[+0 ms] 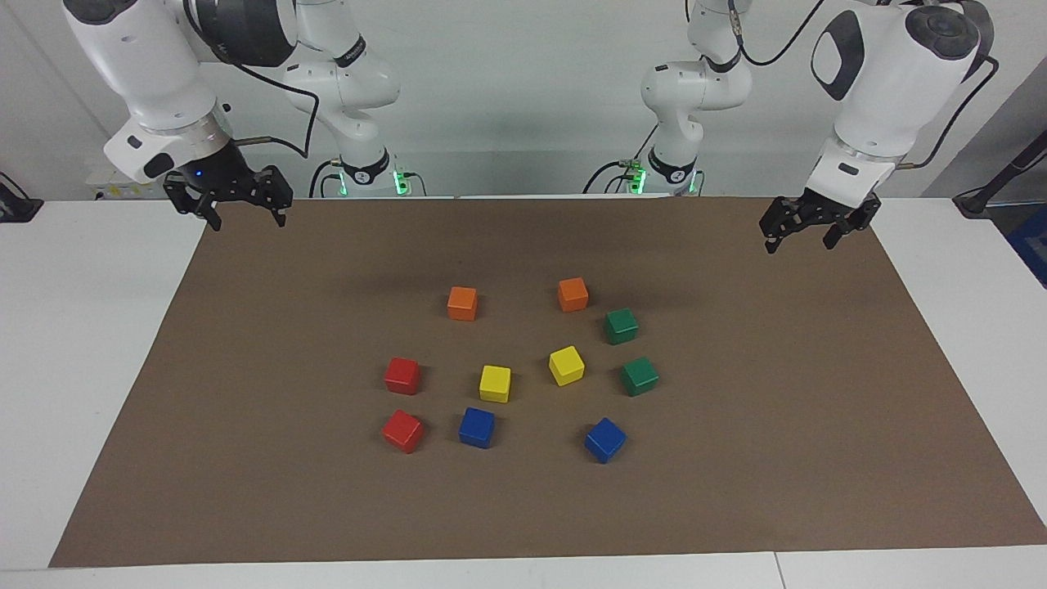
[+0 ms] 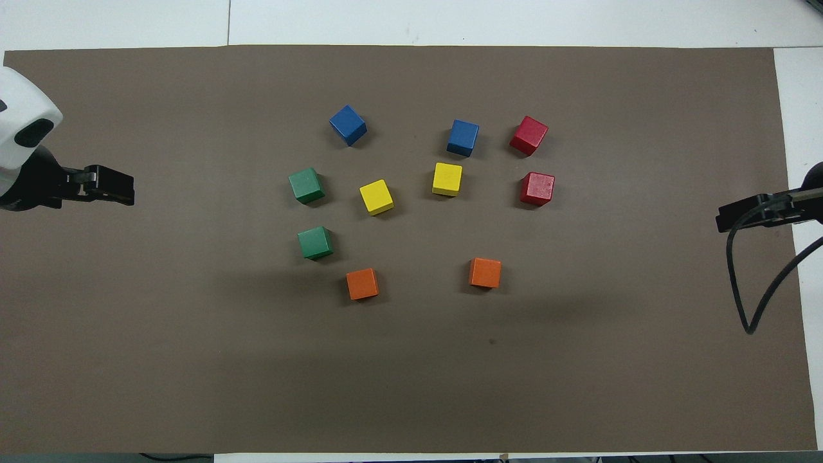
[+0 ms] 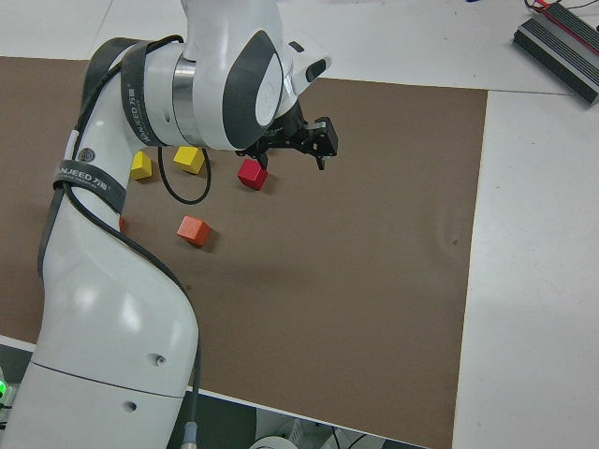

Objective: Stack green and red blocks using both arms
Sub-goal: 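Move both grippers in toward the green and red blocks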

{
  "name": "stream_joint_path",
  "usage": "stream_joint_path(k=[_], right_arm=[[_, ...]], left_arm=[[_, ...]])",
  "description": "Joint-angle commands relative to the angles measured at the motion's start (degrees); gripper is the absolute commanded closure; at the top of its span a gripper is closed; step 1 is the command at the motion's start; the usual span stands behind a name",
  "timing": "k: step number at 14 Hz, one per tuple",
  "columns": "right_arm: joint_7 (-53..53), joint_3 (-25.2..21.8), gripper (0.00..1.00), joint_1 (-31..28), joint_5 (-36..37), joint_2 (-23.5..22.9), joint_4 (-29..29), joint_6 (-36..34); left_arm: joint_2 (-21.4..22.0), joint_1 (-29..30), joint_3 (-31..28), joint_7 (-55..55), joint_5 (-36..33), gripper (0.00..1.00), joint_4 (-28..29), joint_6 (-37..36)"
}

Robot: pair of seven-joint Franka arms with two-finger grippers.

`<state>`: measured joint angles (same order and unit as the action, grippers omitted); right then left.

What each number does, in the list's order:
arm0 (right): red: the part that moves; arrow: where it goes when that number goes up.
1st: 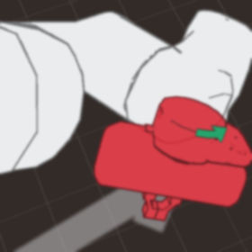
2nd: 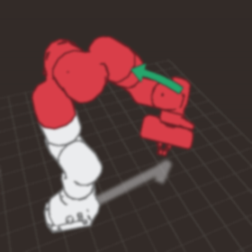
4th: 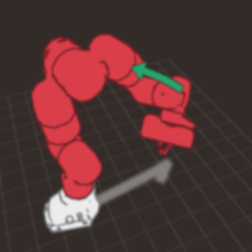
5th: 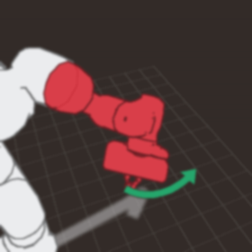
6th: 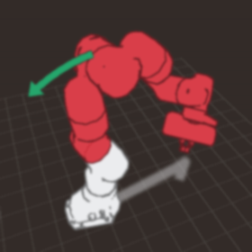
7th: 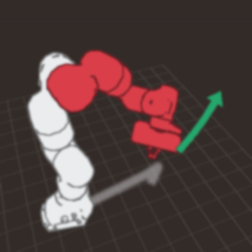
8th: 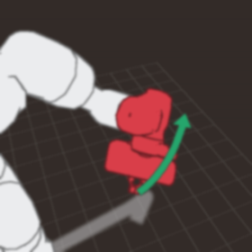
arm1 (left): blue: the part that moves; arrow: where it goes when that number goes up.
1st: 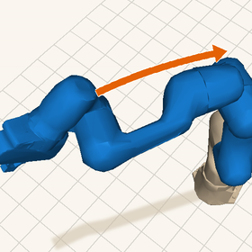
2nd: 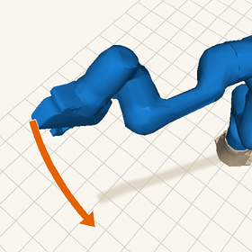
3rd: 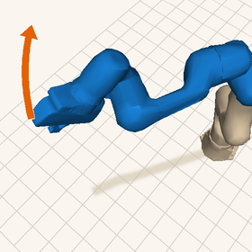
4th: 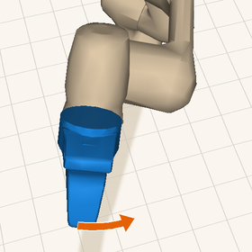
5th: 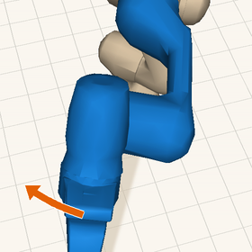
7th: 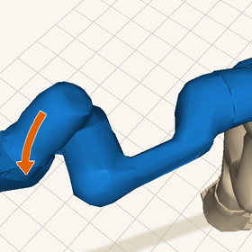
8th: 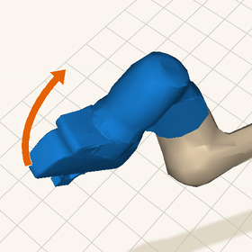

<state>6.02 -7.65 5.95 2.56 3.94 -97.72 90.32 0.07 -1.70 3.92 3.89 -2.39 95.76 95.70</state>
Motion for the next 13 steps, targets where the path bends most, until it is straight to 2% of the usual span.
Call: stream_joint_path(k=[1, 4, 6, 7, 10, 13], right_arm=[[0.7, 0.1, 0.00, -0.7, 1.0, 1.0, -0.7, 0.0], [-5.5, 0.3, 0.00, 0.0, 0.6, 1.1, -1.8, 2.0], [-14.2, 0.5, 0.00, 3.2, 0.6, 0.1, -2.6, 2.8], [-16.8, 0.5, 0.00, 4.8, 0.6, -0.4, -3.7, 5.1], [-24.2, 0.6, 0.00, 7.5, -0.2, -4.9, -5.1, 10.8], [-33.0, 0.7, 0.00, 11.1, -2.0, -11.6, -5.0, 19.1]], left_arm=[[0.7, 0.5, 0.3, -0.3, -0.2, 0.00, -0.4, -1.6], [1.8, 0.3, 0.4, 2.5, 0.1, 0.00, 0.4, -1.2], [3.3, -2.3, 0.9, 7.5, 2.1, 0.00, 8.3, 7.9], [2.7, -4.3, 0.9, 10.0, 2.6, 0.00, 11.1, 11.9], [-3.5, -9.1, 0.8, 21.0, 2.8, 0.00, 11.8, 18.4], [-7.4, -12.7, 0.7, 23.2, 2.8, 0.00, 14.4, 25.5]])
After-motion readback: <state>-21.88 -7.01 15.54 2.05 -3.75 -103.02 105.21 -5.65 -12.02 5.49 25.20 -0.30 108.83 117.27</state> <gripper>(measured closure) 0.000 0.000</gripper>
